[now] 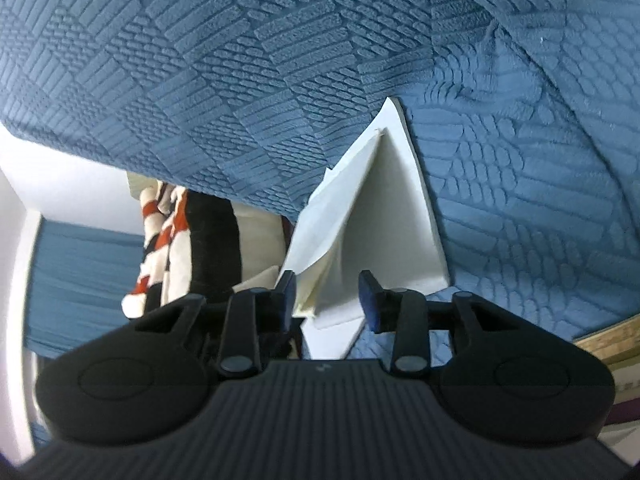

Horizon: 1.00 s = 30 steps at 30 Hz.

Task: Organize objects
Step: 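Lift the folded white sheet with both grippers and carry it toward the stack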

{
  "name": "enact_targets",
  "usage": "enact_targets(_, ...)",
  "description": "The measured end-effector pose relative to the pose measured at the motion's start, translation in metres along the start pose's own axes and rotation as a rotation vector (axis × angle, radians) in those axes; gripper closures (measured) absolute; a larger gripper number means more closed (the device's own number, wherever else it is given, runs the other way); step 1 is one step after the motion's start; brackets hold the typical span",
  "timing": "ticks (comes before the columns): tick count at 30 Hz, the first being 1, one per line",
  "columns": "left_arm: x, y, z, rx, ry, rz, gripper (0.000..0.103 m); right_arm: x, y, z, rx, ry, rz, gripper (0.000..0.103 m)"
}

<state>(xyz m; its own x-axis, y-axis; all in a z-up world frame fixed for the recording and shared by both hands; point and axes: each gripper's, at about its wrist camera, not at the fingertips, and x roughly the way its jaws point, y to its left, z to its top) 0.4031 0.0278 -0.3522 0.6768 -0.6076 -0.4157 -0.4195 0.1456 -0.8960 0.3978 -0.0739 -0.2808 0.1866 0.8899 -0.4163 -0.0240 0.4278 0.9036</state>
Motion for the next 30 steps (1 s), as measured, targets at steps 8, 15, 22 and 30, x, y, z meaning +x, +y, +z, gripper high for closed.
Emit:
enact_targets(8,0.004,0.0,-0.007,0.003,0.04,-0.004,0.099,0.0,0.0,0.0,0.015,-0.023,-0.012,0.072)
enact_targets(15,0.007,0.005,-0.005,-0.013,0.039,0.009,0.083,-0.009,0.01,-0.002,-0.047,-0.041,0.013,0.097)
enact_targets(22,-0.001,0.01,0.0,-0.046,-0.02,-0.004,0.074,-0.008,0.026,-0.021,-0.081,-0.031,0.04,0.099)
enact_targets(30,-0.001,0.022,0.006,-0.112,-0.001,-0.009,0.097,-0.006,0.025,-0.036,-0.051,0.028,0.055,0.095)
